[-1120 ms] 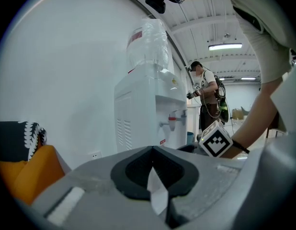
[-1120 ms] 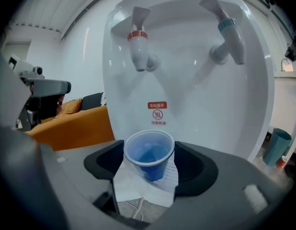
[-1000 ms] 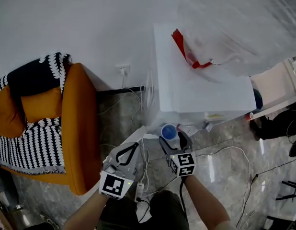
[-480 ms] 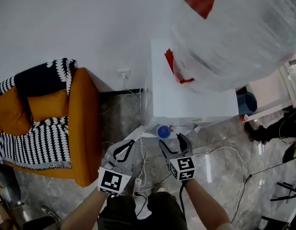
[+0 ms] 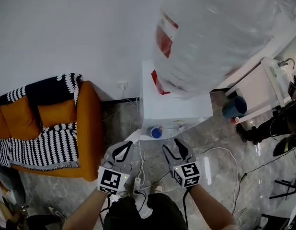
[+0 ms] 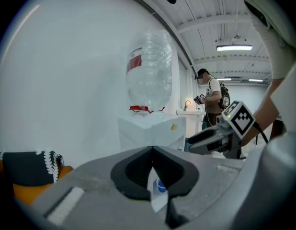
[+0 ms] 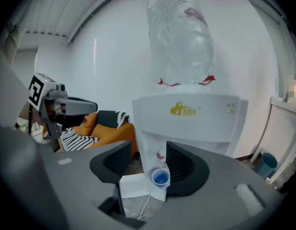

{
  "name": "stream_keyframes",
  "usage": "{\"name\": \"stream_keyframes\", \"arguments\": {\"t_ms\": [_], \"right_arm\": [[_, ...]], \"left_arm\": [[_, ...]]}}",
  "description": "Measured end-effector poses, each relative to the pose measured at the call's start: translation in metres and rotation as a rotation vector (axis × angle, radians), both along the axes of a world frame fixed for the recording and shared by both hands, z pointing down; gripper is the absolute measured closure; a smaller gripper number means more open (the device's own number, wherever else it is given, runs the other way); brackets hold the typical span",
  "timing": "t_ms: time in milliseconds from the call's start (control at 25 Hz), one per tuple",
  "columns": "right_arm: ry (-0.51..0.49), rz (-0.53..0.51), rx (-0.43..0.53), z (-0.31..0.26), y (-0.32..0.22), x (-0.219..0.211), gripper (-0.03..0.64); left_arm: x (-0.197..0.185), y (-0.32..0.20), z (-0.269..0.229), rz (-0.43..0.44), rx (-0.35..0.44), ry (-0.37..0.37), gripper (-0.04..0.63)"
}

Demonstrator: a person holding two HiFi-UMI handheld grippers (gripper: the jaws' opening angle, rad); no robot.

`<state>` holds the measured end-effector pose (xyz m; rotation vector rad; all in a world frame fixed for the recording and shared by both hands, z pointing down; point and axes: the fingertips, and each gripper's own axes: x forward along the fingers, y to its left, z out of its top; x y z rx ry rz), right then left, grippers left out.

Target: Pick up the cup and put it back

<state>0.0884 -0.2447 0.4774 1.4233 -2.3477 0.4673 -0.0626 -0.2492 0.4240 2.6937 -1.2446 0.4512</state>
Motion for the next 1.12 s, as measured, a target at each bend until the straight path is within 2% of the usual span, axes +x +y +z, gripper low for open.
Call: {"name": "stream_keyframes", "arguments": {"t_ms": [320,520,680,840,1000,1120], "right_arm": [[-0.022,0.009,0.043,-0.112,0.030,0.012,0.433],[-0.035,0.022,0.112,-0.173,0.045,0.017,0.456],[-0.040,0.015,0.147,-0.217,0.060,0.018,0.476],[-0.050,-0.005,0.187,-0.269,0.075,0.014,0.505],[-0.073,-0.008,0.247,-0.320,0.088,0.008,0.509],[-0.077,0.008,0.264,-0.352,0.102,0.007,0.515]], "left_arm": [[0.008,0.022,-0.082,0.050,0.072,-0.042,0.592],[0.008,0.042,-0.142,0.054,0.174,-0.035,0.593],[0.008,0.060,-0.185,0.064,0.228,-0.040,0.593],[0.011,0.078,-0.233,0.040,0.249,0.027,0.593],[0.011,0.092,-0.272,0.051,0.222,0.137,0.592],[0.002,0.100,-0.297,0.055,0.252,0.136,0.592]]}}
